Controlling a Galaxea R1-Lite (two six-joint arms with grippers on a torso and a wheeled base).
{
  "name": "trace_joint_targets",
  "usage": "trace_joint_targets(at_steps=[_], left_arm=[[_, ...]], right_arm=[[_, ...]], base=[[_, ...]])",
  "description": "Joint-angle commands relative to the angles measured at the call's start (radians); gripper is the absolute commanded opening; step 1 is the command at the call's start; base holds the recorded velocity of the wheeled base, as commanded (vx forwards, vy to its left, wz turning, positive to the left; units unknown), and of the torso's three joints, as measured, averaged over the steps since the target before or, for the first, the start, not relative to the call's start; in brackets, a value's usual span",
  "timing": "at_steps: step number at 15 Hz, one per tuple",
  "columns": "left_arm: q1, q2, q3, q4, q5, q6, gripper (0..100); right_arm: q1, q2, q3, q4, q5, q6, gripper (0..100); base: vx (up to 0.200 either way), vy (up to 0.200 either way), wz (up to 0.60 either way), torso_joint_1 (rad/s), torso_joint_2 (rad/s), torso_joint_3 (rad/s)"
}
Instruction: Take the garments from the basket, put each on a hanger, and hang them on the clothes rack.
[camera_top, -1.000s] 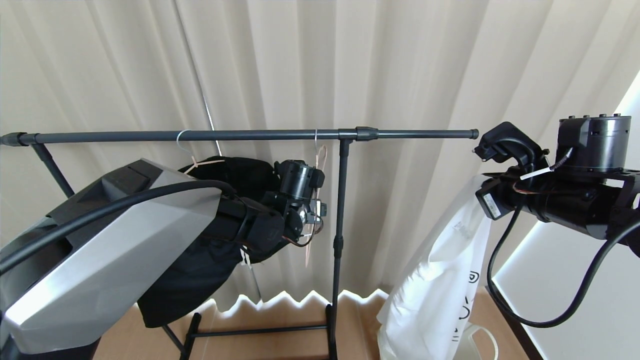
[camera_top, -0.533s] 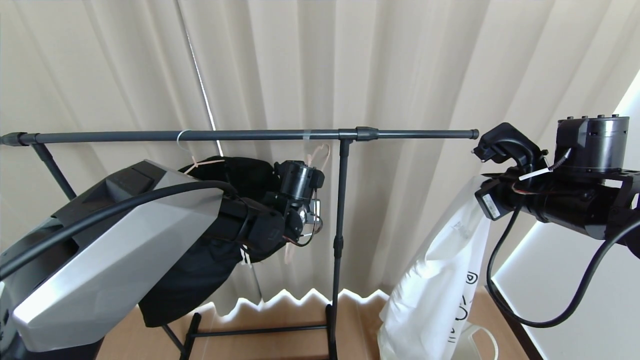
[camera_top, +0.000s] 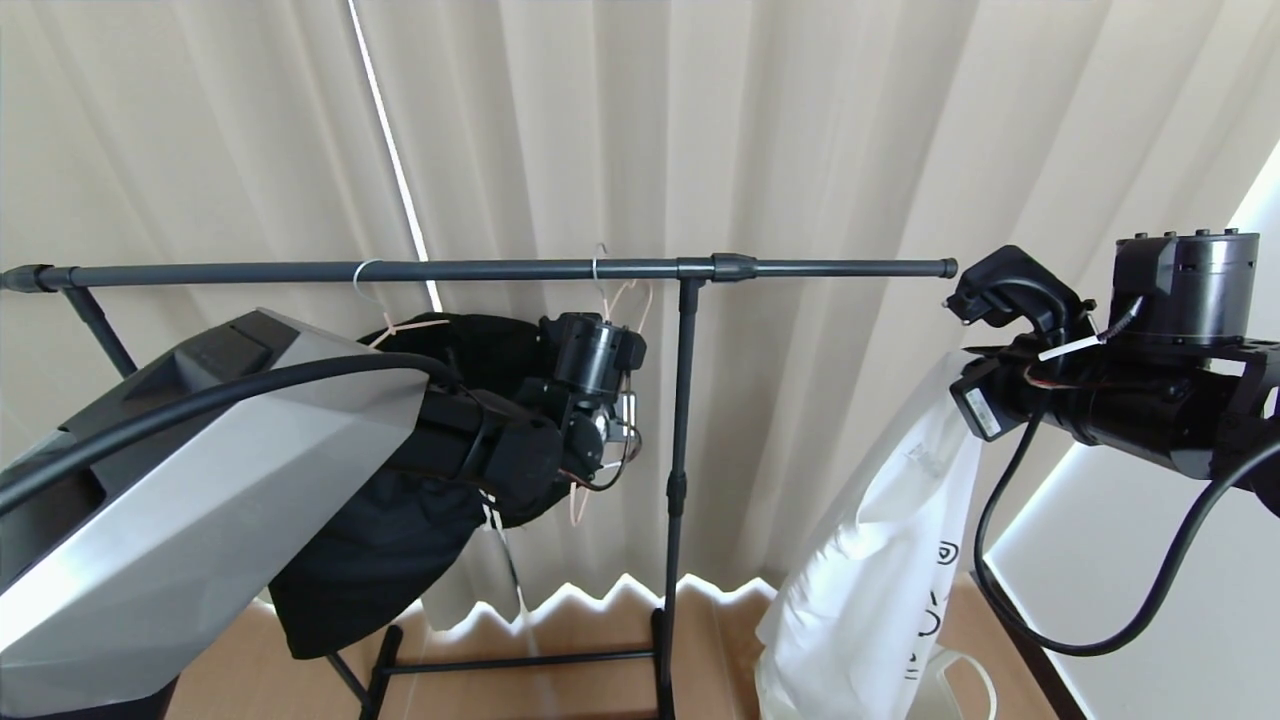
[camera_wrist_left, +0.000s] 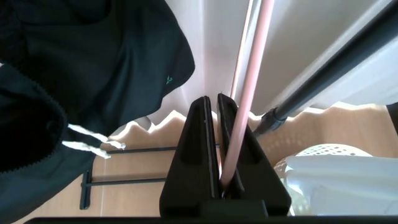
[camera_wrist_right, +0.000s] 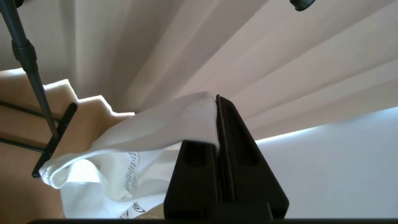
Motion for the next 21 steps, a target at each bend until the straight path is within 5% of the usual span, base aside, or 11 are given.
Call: trace_joint_targets(at_steps=[1,6,15,17,21], left_arm=[[-0.010,-0.044,0.030,-0.002,0.002,0.000,0],[-0.038,-0.144,0.124,-0.002,0.001,0.006,0],[-0.082,-0.415,0.558,-0.094,-0.001,0.015,0],[-0.087,-0.455,0.628,-0.131,-0.001,0.024,0],[-0.137,-0.615,0.938,-0.281,-0.001,0.049,0]], right_arm=[[0.000,-0.001,0.000,-0.001,0.000,-0.001,0],[0.002,-0.003,0.001,-0.001,0.000,-0.001,0],[0.016,-0.004,0.006,-0.004,-0.002,0.000,0],[0.052,-0.020,0.006,-0.004,0.001,0.003,0],[0.223,-0.081,0.020,-0.002,-0.043,0.102,0]], base=[[0.000,0.000,0.00,0.000,0.00,0.000],[0.000,0.000,0.00,0.000,0.00,0.000],[0.000,0.000,0.00,0.000,0.00,0.000],[0.000,0.000,0.00,0.000,0.00,0.000],[0.000,0.000,0.00,0.000,0.00,0.000]])
